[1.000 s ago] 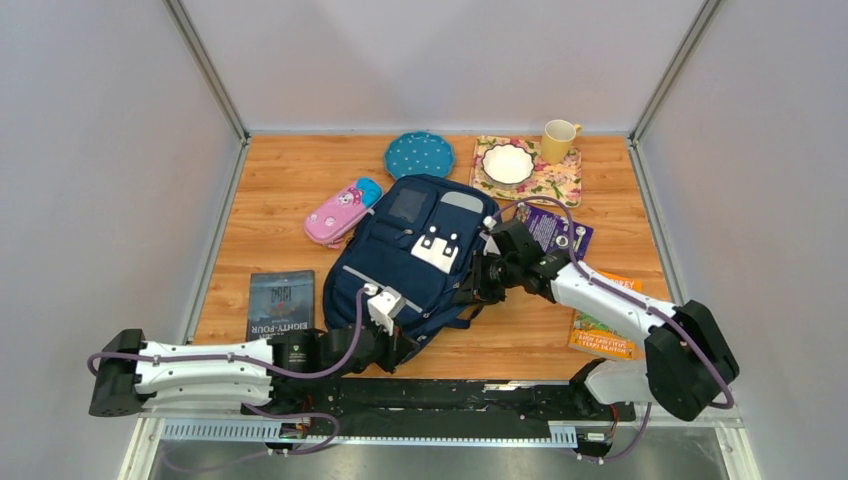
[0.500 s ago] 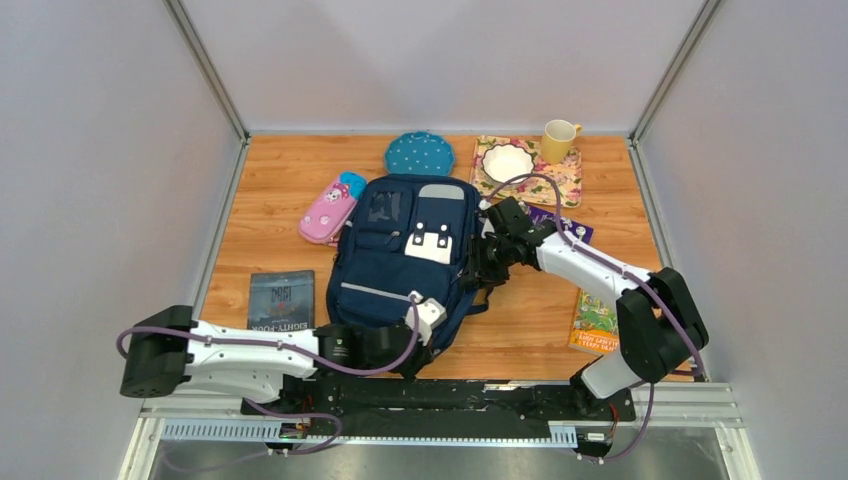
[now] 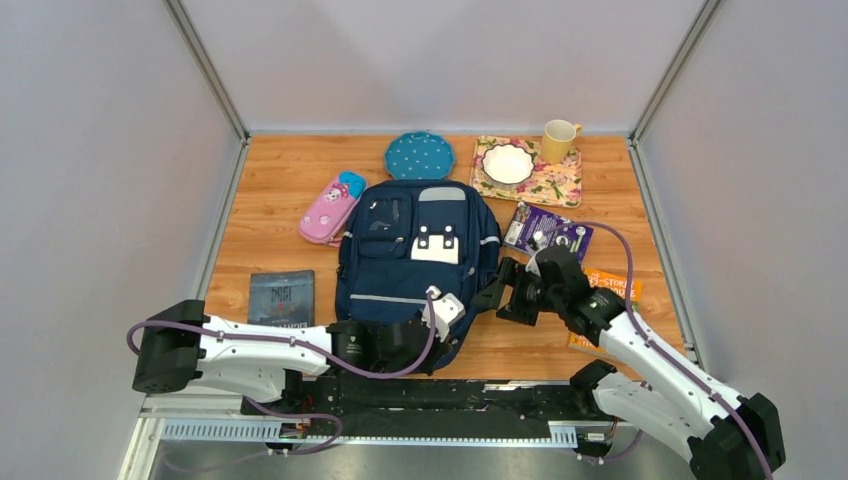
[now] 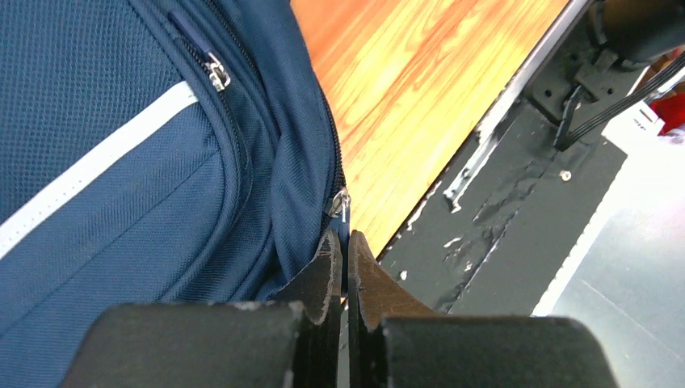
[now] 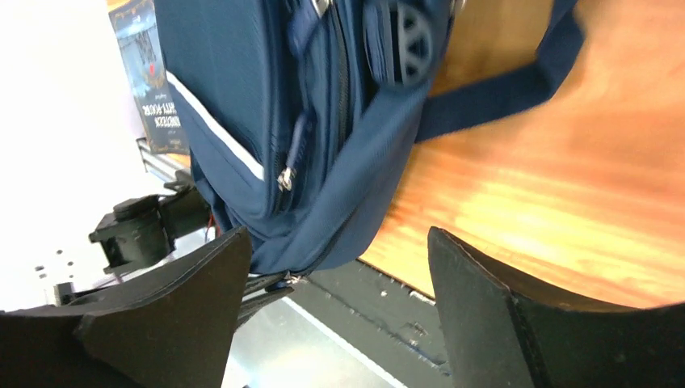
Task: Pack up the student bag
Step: Unzip the student bag at the center of the board.
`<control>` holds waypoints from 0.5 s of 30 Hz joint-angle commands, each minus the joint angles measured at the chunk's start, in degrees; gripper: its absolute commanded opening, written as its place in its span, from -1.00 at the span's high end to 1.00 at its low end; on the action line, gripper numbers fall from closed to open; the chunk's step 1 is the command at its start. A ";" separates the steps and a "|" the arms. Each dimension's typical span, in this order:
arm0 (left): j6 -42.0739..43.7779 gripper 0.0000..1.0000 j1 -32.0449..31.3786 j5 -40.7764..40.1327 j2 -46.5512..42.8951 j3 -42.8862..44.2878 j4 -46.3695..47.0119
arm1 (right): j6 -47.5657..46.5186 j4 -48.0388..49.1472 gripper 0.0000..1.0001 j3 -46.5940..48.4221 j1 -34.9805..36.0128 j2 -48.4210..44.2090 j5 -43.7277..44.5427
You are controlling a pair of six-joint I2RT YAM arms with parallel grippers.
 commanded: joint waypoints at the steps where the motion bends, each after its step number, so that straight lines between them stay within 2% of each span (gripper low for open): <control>1: 4.22 1.00 0.12 0.86 0.31 4.51 6.06 | 14.75 9.48 -0.66 -4.97 2.52 -3.13 -4.26; 7: 4.67 1.00 0.03 3.32 1.71 5.30 7.03 | 17.32 16.53 -0.61 -4.89 4.29 1.08 -5.13; 11: 4.49 1.00 0.03 3.49 1.71 4.95 7.11 | 15.91 14.96 -0.19 -2.78 4.29 4.07 -3.64; 13: 4.49 1.00 0.03 3.49 1.28 4.68 7.29 | 15.03 14.78 -0.08 -2.60 4.29 5.48 -3.81; 15: 4.58 1.00 0.03 3.23 0.75 4.51 7.29 | 14.51 14.60 0.17 -2.42 4.38 6.19 -3.64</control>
